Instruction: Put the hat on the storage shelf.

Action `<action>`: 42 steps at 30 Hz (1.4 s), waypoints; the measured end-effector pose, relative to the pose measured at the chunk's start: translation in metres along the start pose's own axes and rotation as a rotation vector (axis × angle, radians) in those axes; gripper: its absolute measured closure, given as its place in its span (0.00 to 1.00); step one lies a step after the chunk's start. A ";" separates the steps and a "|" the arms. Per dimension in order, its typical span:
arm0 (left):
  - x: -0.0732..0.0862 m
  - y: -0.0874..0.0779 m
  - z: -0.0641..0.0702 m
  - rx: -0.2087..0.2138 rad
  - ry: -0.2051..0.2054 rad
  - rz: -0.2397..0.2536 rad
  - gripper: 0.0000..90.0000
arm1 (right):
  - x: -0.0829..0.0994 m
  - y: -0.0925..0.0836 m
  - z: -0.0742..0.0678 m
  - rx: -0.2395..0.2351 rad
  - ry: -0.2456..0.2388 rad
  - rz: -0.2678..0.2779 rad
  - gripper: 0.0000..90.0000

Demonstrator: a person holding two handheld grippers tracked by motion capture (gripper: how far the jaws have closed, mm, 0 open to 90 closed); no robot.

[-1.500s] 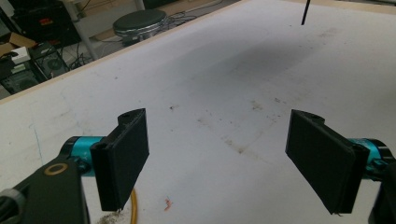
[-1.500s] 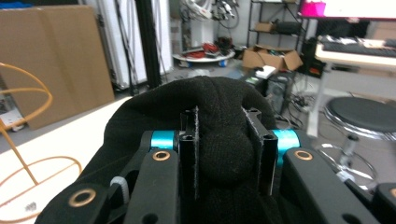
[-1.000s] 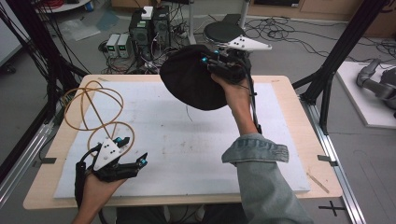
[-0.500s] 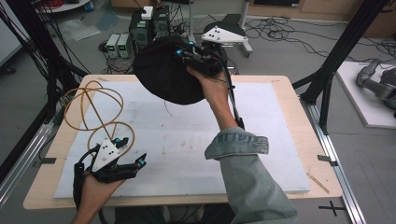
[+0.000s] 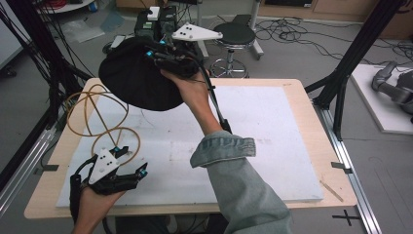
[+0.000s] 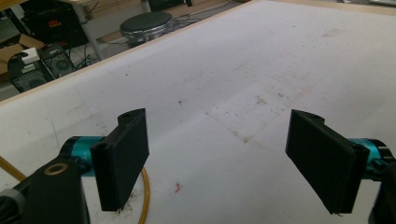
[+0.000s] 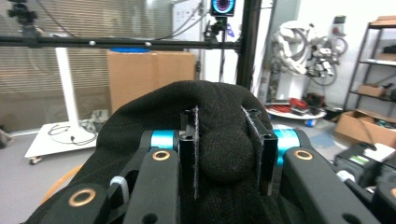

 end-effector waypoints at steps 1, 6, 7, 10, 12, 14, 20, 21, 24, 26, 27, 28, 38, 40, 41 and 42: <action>0.000 -0.001 -0.001 -0.004 -0.003 0.003 0.24 | -0.001 0.004 -0.003 -0.008 0.003 0.001 0.79; 0.001 -0.005 -0.004 -0.014 -0.008 0.006 0.24 | -0.002 0.025 -0.017 -0.053 -0.006 -0.006 0.79; 0.001 -0.005 -0.004 -0.013 -0.010 0.008 0.24 | -0.002 0.029 -0.020 -0.061 -0.012 -0.007 0.79; 0.001 -0.007 -0.005 -0.015 -0.010 0.009 0.24 | -0.002 0.040 -0.027 -0.086 -0.014 -0.013 0.79; 0.001 -0.007 -0.005 -0.015 -0.009 0.009 0.24 | -0.001 0.047 -0.031 -0.100 -0.018 -0.021 0.79; 0.001 -0.008 -0.005 -0.013 -0.010 0.011 0.24 | 0.001 0.053 -0.035 -0.109 -0.018 -0.030 0.79; 0.001 -0.007 -0.003 -0.008 -0.005 0.008 0.24 | 0.008 0.068 -0.043 -0.140 -0.021 -0.050 0.79; 0.001 -0.007 -0.003 -0.007 -0.002 0.008 0.24 | 0.009 0.070 -0.044 -0.145 -0.015 -0.054 0.79; 0.001 -0.007 -0.003 -0.009 -0.006 0.011 0.24 | 0.012 0.077 -0.047 -0.151 -0.013 -0.065 0.79; 0.001 -0.007 -0.003 -0.007 -0.004 0.009 0.24 | 0.016 0.081 -0.049 -0.156 -0.007 -0.081 0.79; 0.001 -0.007 -0.002 -0.005 -0.002 0.006 0.24 | 0.018 0.084 -0.051 -0.161 -0.003 -0.087 0.79; 0.001 -0.007 -0.003 -0.004 0.002 0.007 0.24 | 0.020 0.086 -0.052 -0.163 -0.001 -0.096 0.79; 0.000 -0.007 -0.002 -0.003 0.000 0.011 0.24 | 0.039 0.110 -0.066 -0.179 -0.012 -0.174 0.78; 0.000 -0.008 -0.002 -0.004 -0.001 0.012 0.24 | 0.043 0.114 -0.067 -0.175 -0.019 -0.187 0.77; 0.000 -0.008 -0.002 -0.004 0.000 0.011 0.24 | 0.044 0.115 -0.068 -0.178 -0.023 -0.191 0.77; 0.000 -0.007 -0.002 -0.003 0.001 0.010 0.24 | 0.045 0.117 -0.069 -0.179 -0.024 -0.194 0.77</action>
Point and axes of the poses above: each handheld gripper's, and its own axes: y roughly forward along the jaws, x roughly out of its underside, z roughly to its right, the point moved 8 cm from there along y, roughly forward along the jaws, and after that the axes turned 11 degrees about -x, right-handed, at the moved point
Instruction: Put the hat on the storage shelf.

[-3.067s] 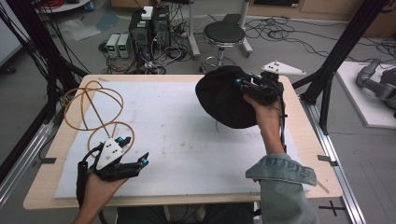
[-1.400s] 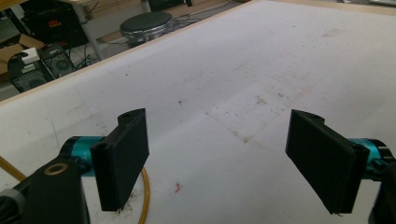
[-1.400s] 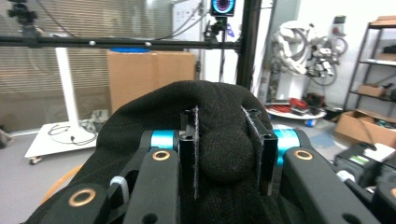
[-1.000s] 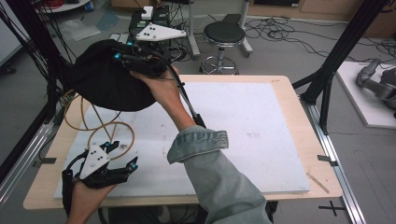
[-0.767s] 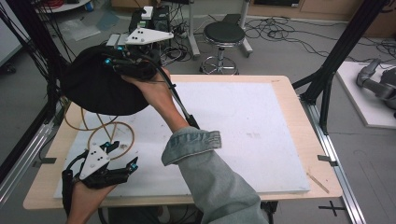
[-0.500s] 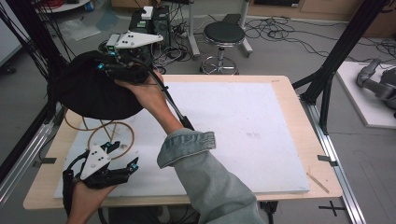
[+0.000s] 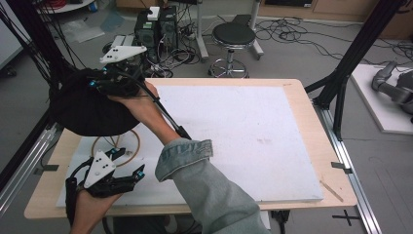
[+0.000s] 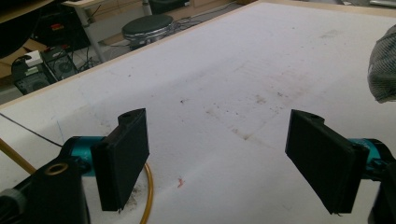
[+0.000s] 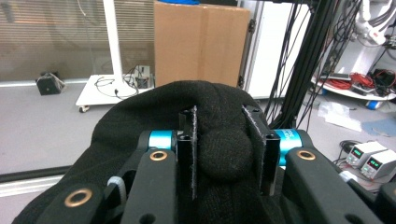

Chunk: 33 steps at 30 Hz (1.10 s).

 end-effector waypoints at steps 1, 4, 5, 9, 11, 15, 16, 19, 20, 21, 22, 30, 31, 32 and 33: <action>0.000 0.000 0.000 -0.001 0.001 0.000 0.24 | 0.001 0.001 -0.001 -0.002 0.002 -0.003 0.77; 0.001 0.000 0.001 0.005 0.002 -0.005 0.24 | 0.003 0.005 -0.002 -0.003 -0.004 -0.011 0.76; 0.000 0.001 0.001 0.003 -0.005 -0.002 0.24 | 0.003 0.007 -0.003 -0.004 0.000 -0.013 0.75; 0.000 0.001 0.001 0.004 0.005 -0.003 0.24 | 0.007 0.012 -0.004 -0.002 -0.001 -0.026 0.75; 0.001 0.001 0.001 0.007 0.002 -0.004 0.24 | 0.008 0.014 -0.004 -0.004 -0.003 -0.034 0.74; 0.001 0.001 0.001 0.005 0.000 -0.005 0.24 | 0.012 0.018 -0.004 -0.010 -0.001 -0.045 0.73; 0.001 0.001 0.001 0.006 0.000 -0.005 0.24 | 0.012 0.019 -0.004 -0.010 0.004 -0.048 0.72; 0.001 0.002 0.002 0.009 0.000 -0.006 0.24 | 0.014 0.021 -0.005 -0.015 0.010 -0.052 0.71; 0.001 0.002 0.002 0.010 0.002 -0.007 0.24 | 0.014 0.021 -0.005 -0.016 0.014 -0.053 0.71; 0.001 0.002 0.002 0.010 0.002 -0.006 0.24 | 0.015 0.021 -0.005 -0.020 0.016 -0.054 0.70; 0.000 0.002 0.002 0.009 -0.001 -0.005 0.24 | 0.015 0.021 -0.005 -0.023 0.018 -0.054 0.69; 0.000 0.002 0.005 0.015 0.003 -0.006 0.24 | 0.017 0.021 -0.003 -0.009 0.027 -0.060 0.59; 0.000 0.002 0.005 0.016 0.003 -0.005 0.24 | 0.017 0.021 -0.003 -0.008 0.030 -0.060 0.57; 0.000 0.002 0.005 0.017 0.003 -0.004 0.24 | 0.017 0.020 -0.003 -0.006 0.032 -0.060 0.56; 0.000 0.002 0.005 0.017 0.006 -0.004 0.24 | 0.017 0.020 -0.003 -0.006 0.035 -0.061 0.54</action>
Point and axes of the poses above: each handheld gripper's, and its own axes: y roughly forward along the jaws, x roughly out of its underside, z roughly to its right, the point moved 8 cm from there along y, roughly forward along the jaws, and after that the axes turned 11 degrees about -x, right-handed, at the moved point
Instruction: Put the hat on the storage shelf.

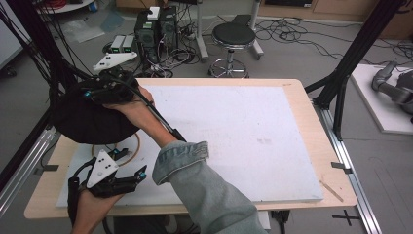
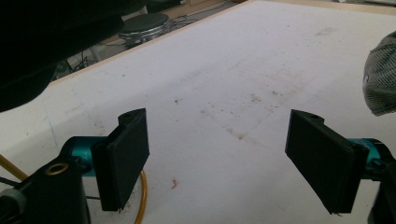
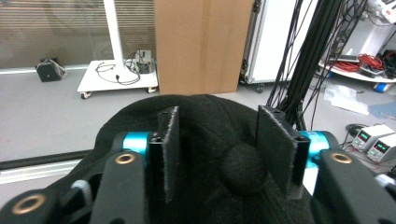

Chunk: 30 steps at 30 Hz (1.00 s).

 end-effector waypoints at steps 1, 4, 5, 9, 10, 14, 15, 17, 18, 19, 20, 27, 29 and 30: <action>0.000 0.000 0.000 -0.001 0.000 0.000 0.24 | 0.000 -0.001 0.000 0.003 0.000 0.001 0.52; 0.000 0.000 0.000 0.001 0.001 -0.002 0.24 | -0.001 -0.004 0.000 0.004 -0.004 0.006 0.48; 0.000 0.001 0.001 0.000 0.000 0.000 0.24 | -0.001 -0.006 0.000 0.007 -0.003 0.009 0.46; -0.001 0.001 0.006 0.014 0.009 -0.002 0.24 | -0.004 -0.016 0.002 0.021 -0.001 0.020 0.43; -0.001 0.002 0.007 0.016 0.013 0.000 0.24 | -0.005 -0.020 0.003 0.033 -0.004 0.023 0.41; -0.001 0.004 0.011 0.028 0.021 -0.006 0.24 | -0.005 -0.044 0.011 0.065 -0.003 0.047 0.40; -0.001 0.005 0.012 0.030 0.021 -0.006 0.24 | -0.005 -0.051 0.013 0.073 -0.001 0.052 0.40; 0.000 0.006 0.014 0.033 0.025 -0.010 0.24 | -0.003 -0.066 0.018 0.095 0.005 0.058 0.40; 0.001 0.007 0.014 0.030 0.027 -0.011 0.24 | -0.001 -0.074 0.021 0.104 0.009 0.063 0.40; 0.001 0.008 0.014 0.032 0.028 -0.014 0.24 | 0.001 -0.082 0.025 0.112 0.014 0.059 0.38; 0.001 0.009 0.014 0.033 0.023 -0.012 0.24 | 0.002 -0.091 0.028 0.119 0.020 0.052 0.37; -0.001 0.019 0.019 0.050 0.028 -0.012 0.24 | 0.019 -0.157 0.044 0.216 0.029 0.060 0.37; -0.001 0.023 0.022 0.059 0.031 -0.018 0.24 | 0.025 -0.176 0.049 0.244 0.036 0.064 0.37; -0.001 0.025 0.025 0.065 0.027 -0.018 0.24 | 0.028 -0.185 0.051 0.260 0.036 0.071 0.37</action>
Point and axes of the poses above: each handheld gripper's, and its own axes: y roughly forward along the jaws, x roughly out of its underside, z roughly to its right, the point moved 8 cm from there along y, roughly forward along the jaws, and after that the axes turned 11 degrees about -x, right-handed, at the moved point
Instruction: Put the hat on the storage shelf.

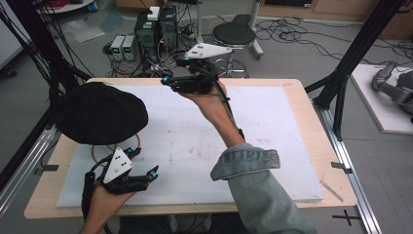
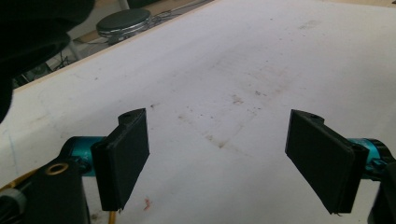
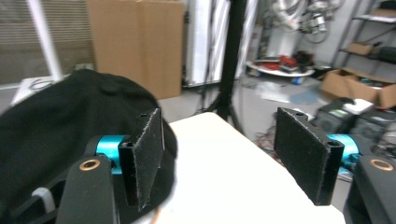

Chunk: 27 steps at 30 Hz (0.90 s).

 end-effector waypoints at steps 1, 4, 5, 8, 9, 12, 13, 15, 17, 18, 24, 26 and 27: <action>-0.001 0.002 0.002 0.008 -0.002 0.002 0.24 | 0.003 -0.009 0.004 0.011 0.007 0.002 0.37; -0.002 0.007 0.005 0.020 0.014 -0.002 0.24 | 0.011 -0.036 0.017 0.058 0.018 0.004 0.37; -0.002 0.009 0.007 0.024 0.013 -0.001 0.24 | 0.014 -0.045 0.021 0.072 0.026 0.009 0.36; -0.002 0.013 0.010 0.036 0.017 -0.007 0.24 | 0.025 -0.071 0.033 0.118 0.040 0.008 0.35; -0.002 0.014 0.011 0.041 0.018 -0.009 0.24 | 0.029 -0.080 0.036 0.131 0.046 0.007 0.35; -0.002 0.017 0.013 0.046 0.017 -0.010 0.24 | 0.040 -0.104 0.042 0.161 0.067 0.013 0.34; -0.001 0.018 0.013 0.044 0.019 -0.011 0.24 | 0.044 -0.111 0.044 0.175 0.069 0.012 0.34; -0.001 0.018 0.013 0.045 0.023 -0.013 0.24 | 0.052 -0.126 0.046 0.196 0.076 0.012 0.34; 0.000 0.018 0.012 0.040 0.032 -0.016 0.24 | 0.061 -0.139 0.047 0.215 0.088 0.016 0.33; -0.001 0.019 0.012 0.036 0.006 -0.005 0.24 | 0.066 -0.146 0.047 0.222 0.097 0.019 0.32; 0.003 0.020 0.007 0.021 0.006 -0.014 0.24 | 0.092 -0.177 0.046 0.263 0.137 0.042 0.29; 0.004 0.020 0.005 0.018 0.000 -0.016 0.24 | 0.101 -0.185 0.046 0.276 0.155 0.047 0.28; 0.004 0.020 0.004 0.016 0.004 -0.017 0.24 | 0.105 -0.188 0.046 0.285 0.160 0.050 0.28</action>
Point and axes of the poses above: each handheld gripper's, and its own axes: y roughly forward along the jaws, x roughly out of its underside, z roughly to its right, the point moved 8 cm from there along y, roughly forward along the jaws, and after that the axes turned 11 degrees about -x, right-handed, at the moved point
